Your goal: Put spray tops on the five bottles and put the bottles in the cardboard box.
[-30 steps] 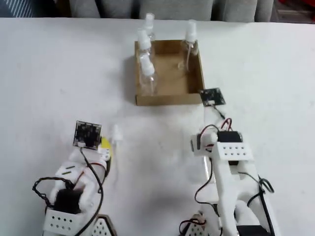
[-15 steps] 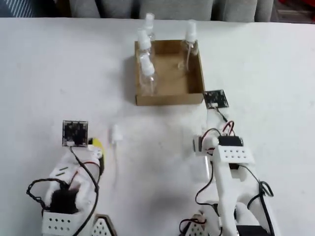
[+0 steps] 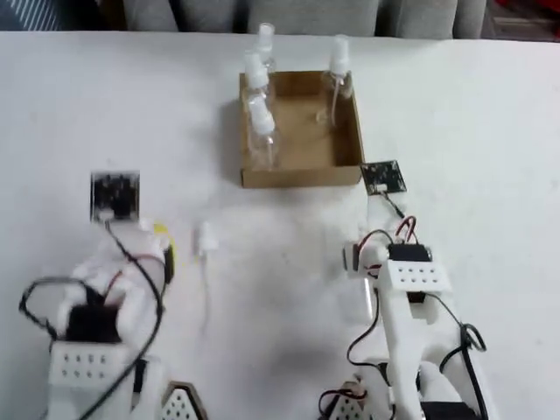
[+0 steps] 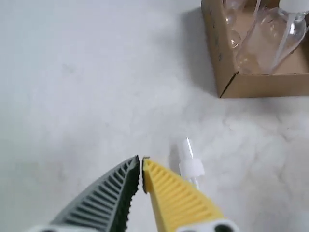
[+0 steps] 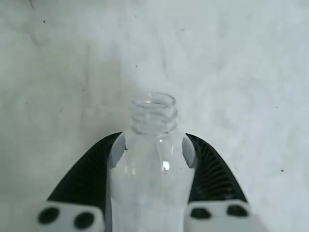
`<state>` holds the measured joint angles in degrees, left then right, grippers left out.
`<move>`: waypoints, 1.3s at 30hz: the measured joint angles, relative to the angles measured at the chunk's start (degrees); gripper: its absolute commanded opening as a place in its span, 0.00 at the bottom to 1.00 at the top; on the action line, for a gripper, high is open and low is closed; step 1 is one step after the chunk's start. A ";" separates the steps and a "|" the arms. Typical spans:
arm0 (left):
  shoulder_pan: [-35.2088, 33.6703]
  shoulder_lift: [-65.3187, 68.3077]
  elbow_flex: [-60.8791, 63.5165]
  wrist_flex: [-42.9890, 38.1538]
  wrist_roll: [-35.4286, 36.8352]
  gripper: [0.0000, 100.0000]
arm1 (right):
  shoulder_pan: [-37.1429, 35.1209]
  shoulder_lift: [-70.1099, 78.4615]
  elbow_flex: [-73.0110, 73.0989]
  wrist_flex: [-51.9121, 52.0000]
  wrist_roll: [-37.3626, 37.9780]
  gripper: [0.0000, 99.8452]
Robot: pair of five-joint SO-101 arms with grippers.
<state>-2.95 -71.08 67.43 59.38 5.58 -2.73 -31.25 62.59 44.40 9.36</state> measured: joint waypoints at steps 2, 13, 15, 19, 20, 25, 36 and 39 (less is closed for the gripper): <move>-0.09 6.33 -4.13 -0.88 0.18 0.02 | 0.00 0.00 0.00 0.00 0.00 0.02; 3.60 32.35 -13.63 -2.29 8.79 0.25 | 0.00 0.00 0.00 0.00 0.97 0.02; 4.66 35.69 -13.63 -3.69 8.97 0.25 | 0.00 0.00 0.00 0.00 1.32 0.02; 6.07 42.81 -13.63 -6.86 9.05 0.25 | 0.00 0.00 0.00 0.00 1.49 0.02; 6.33 44.84 -13.63 -8.00 9.05 0.25 | 0.00 0.00 0.09 0.00 1.49 0.02; 6.77 54.77 -15.30 -13.36 10.37 0.25 | 0.00 0.00 0.18 0.00 1.67 0.02; 6.86 64.09 -17.49 -14.07 12.48 0.09 | 0.00 0.00 0.18 0.00 1.67 0.02; 7.12 65.32 -19.08 -14.07 12.57 0.02 | 0.00 0.00 0.18 0.00 1.67 0.02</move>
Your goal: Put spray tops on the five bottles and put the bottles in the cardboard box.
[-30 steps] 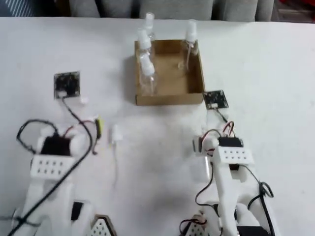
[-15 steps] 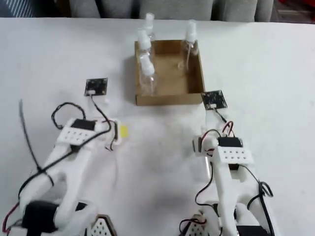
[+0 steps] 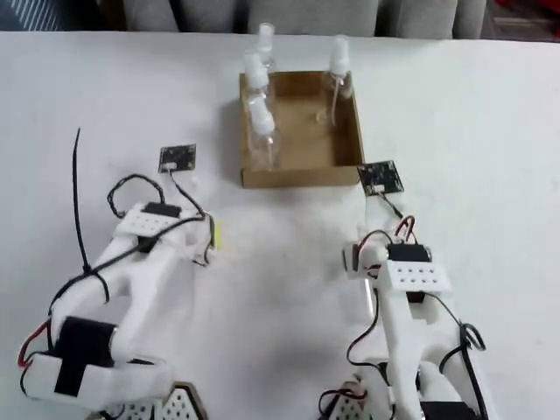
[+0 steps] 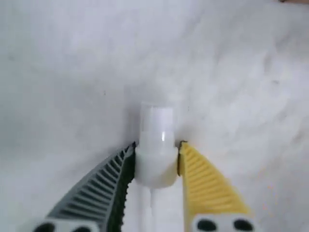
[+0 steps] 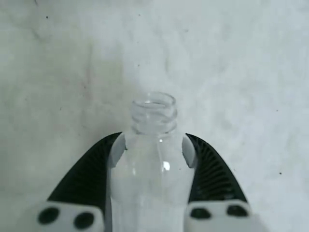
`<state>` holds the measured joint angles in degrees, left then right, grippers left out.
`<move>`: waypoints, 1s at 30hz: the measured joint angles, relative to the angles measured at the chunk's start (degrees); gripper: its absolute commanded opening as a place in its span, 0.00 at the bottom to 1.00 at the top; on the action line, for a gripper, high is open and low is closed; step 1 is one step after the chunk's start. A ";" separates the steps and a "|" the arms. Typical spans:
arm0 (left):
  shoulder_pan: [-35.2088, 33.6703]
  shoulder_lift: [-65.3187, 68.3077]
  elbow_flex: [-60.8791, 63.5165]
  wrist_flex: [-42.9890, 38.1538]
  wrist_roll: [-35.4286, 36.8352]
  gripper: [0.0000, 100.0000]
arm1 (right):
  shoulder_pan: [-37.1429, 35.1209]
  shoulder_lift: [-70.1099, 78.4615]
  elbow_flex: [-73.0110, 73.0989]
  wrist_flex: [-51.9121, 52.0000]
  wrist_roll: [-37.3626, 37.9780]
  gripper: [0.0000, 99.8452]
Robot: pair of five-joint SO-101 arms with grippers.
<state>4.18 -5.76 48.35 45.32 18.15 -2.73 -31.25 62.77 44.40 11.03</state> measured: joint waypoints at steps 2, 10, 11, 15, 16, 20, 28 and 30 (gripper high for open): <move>0.00 1.23 -0.79 0.00 0.00 0.03 | 0.00 0.00 0.00 0.00 0.00 0.02; 0.97 2.46 -1.76 -0.09 0.00 0.02 | 0.00 -0.09 0.00 0.00 0.00 0.02; 0.97 2.37 -1.76 -0.09 0.00 0.02 | -0.09 -0.09 0.00 0.00 0.00 0.02; 1.23 -2.81 -1.67 3.16 0.00 0.02 | -1.14 -0.35 0.00 -0.53 0.18 0.02; 1.23 -5.80 -1.67 4.48 0.00 0.02 | -1.41 -0.97 0.00 -0.88 0.18 0.02; 1.23 -20.40 -1.58 8.53 0.00 0.02 | -2.37 -4.92 -3.87 -1.41 0.18 0.02; -6.51 -46.68 0.00 9.67 0.00 0.02 | -9.23 -14.86 -8.79 -1.41 0.09 0.02; -8.53 -51.52 0.00 9.67 0.00 0.02 | -12.57 -17.41 -8.88 -1.41 0.09 0.02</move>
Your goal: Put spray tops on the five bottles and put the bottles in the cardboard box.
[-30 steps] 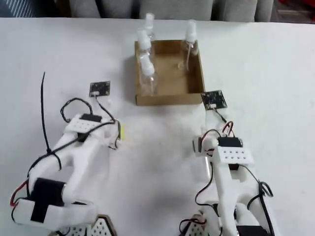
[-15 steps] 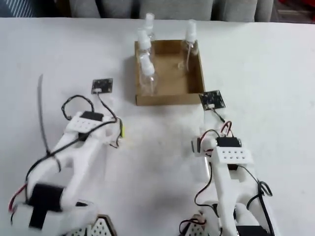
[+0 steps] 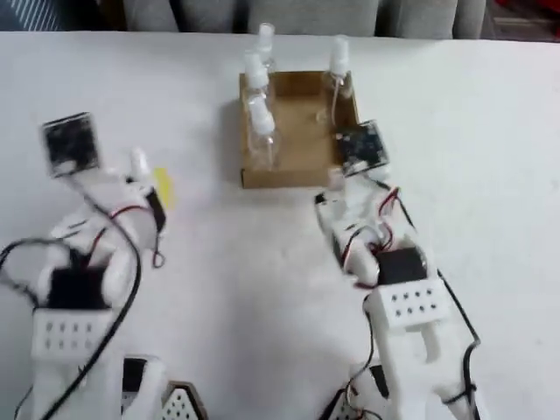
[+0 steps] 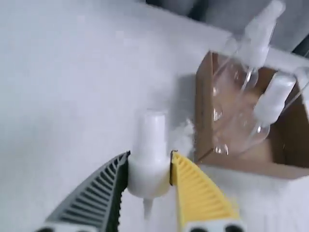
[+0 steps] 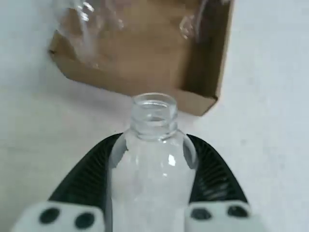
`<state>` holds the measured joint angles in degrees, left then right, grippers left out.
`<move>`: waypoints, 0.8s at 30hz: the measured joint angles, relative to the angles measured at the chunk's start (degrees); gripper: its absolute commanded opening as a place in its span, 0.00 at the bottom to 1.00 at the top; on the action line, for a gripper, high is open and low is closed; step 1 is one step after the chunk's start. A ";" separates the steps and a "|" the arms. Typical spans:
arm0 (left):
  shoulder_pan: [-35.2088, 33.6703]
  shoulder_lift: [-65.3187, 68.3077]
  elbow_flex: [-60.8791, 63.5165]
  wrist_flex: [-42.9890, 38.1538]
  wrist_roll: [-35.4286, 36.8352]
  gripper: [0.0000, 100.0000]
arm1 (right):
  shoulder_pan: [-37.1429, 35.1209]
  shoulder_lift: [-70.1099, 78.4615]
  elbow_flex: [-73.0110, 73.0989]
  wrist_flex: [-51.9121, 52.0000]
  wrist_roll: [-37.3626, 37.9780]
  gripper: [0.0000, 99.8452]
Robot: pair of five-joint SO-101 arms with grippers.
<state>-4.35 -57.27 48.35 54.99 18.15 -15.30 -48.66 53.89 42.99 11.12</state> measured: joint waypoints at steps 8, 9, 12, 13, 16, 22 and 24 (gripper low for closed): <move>-5.10 -17.58 0.44 -2.29 -0.09 0.02 | -14.51 -14.95 9.93 -13.01 0.00 0.02; -5.27 -18.99 0.44 -2.46 -0.09 0.02 | -15.65 -16.44 13.01 -16.62 0.09 0.02; -5.89 -21.63 0.44 -2.46 -0.09 0.02 | -17.32 -20.31 20.75 -28.48 0.00 0.02; -5.89 -22.07 0.44 -2.46 -0.09 0.02 | -17.58 -21.19 22.59 -32.00 0.00 0.02; -5.89 -22.86 0.44 -2.46 -0.09 0.02 | -18.02 -22.86 25.85 -39.91 -0.09 0.02; -5.89 -25.67 0.44 -15.30 -0.09 0.02 | -21.10 -23.65 31.03 -47.74 -5.89 0.02; -5.89 -26.46 0.44 -21.10 -0.09 0.02 | -21.89 -23.74 32.70 -49.58 -7.82 0.02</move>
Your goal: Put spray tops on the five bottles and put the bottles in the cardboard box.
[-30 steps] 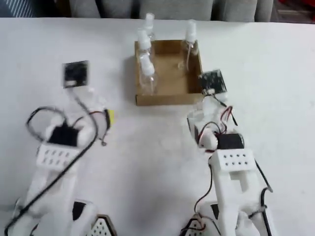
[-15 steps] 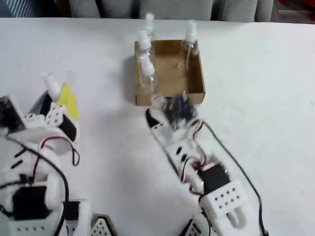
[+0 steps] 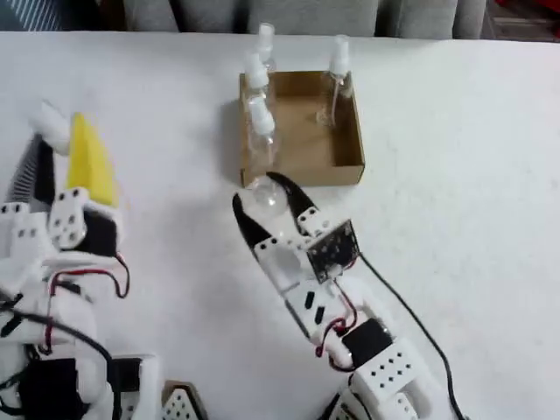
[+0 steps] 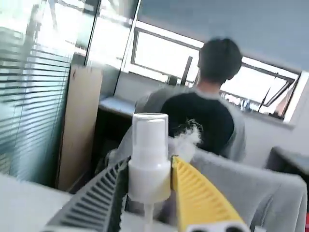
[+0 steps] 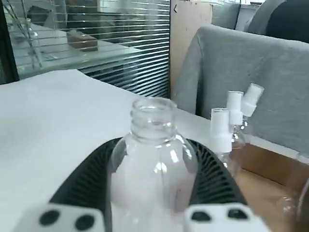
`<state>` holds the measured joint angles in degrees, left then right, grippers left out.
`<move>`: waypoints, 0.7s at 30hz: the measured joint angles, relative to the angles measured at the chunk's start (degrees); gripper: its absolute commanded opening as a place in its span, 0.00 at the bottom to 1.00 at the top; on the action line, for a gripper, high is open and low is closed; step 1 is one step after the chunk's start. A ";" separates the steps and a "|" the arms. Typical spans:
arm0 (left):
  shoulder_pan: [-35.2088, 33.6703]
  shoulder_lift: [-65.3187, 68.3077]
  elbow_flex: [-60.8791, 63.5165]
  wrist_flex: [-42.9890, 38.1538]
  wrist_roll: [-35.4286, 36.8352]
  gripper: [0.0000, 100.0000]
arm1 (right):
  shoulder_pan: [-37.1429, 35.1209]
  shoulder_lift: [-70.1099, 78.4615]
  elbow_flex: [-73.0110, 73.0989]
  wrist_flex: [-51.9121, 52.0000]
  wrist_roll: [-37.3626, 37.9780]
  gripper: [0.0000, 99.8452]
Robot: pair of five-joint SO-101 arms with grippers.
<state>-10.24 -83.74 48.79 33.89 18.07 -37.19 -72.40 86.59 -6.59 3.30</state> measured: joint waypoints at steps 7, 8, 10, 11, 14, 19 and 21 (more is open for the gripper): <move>3.52 1.41 -0.09 -16.88 0.00 0.02 | -2.90 0.00 8.44 -7.38 -2.90 0.02; 4.92 2.37 -0.18 -18.73 0.00 0.02 | -2.90 0.09 8.88 -8.70 -2.90 0.02; 8.09 5.01 -1.41 -20.92 0.00 0.02 | -2.73 -0.79 9.76 -9.93 -2.99 0.02; 9.41 6.77 -2.73 -21.45 0.00 0.02 | -2.73 -0.26 9.85 -9.93 -2.99 0.02; 13.89 12.22 -8.09 -21.63 0.09 0.02 | -2.99 -1.58 9.85 -9.93 -2.99 0.02; 18.64 20.40 -16.53 -21.71 0.09 0.02 | -2.99 -5.63 9.93 -6.07 -2.99 0.02; 20.57 23.03 -19.08 -21.71 1.85 0.02 | -2.99 -7.91 9.93 -3.52 -2.99 0.02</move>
<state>10.33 -60.70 29.71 12.18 19.91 -40.18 -80.31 96.53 -10.11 0.31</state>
